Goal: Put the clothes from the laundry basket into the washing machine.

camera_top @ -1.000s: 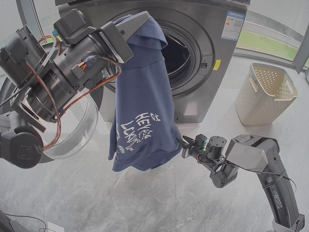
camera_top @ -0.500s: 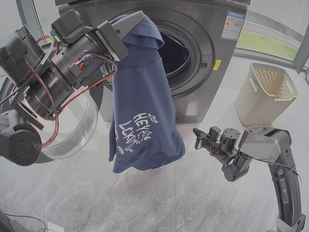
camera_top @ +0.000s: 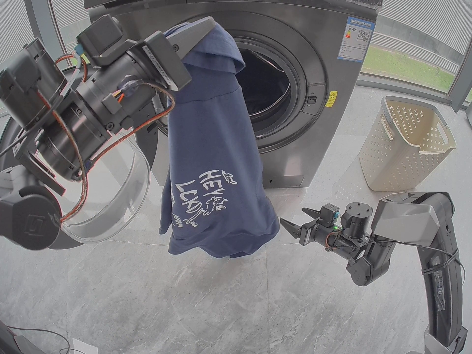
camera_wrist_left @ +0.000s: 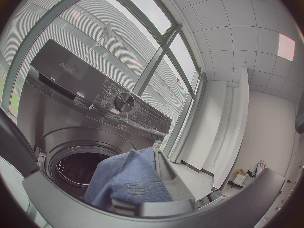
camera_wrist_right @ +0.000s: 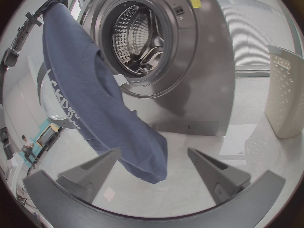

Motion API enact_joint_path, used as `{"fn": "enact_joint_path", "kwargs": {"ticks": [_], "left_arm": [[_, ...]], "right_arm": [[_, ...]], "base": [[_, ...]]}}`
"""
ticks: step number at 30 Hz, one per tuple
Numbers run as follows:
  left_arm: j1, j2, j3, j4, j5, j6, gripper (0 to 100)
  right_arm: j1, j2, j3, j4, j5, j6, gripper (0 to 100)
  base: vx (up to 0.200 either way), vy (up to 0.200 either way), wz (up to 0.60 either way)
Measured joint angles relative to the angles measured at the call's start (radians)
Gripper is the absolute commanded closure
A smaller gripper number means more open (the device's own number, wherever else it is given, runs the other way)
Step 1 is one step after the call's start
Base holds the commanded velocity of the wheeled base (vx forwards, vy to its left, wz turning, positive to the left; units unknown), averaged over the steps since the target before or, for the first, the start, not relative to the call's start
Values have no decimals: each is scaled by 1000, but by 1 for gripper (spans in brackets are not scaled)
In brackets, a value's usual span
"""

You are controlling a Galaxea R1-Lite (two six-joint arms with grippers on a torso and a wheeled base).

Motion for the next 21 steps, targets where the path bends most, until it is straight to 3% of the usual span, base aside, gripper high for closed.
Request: {"fn": "enact_joint_path", "kwargs": {"ticks": [7,12,21], "left_arm": [[0,0,5,-2,1,0,100],[0,0,8,-6,0,0,100],[-1,0,11,-6,0,0,100]], "right_arm": [[12,-3,7,0,68,-17,0],[37,9,-43,0,60,-21,0],[68,110,-225,15,52,-14,0]], "base": [[0,0,0],[0,0,0],[0,0,0]]}}
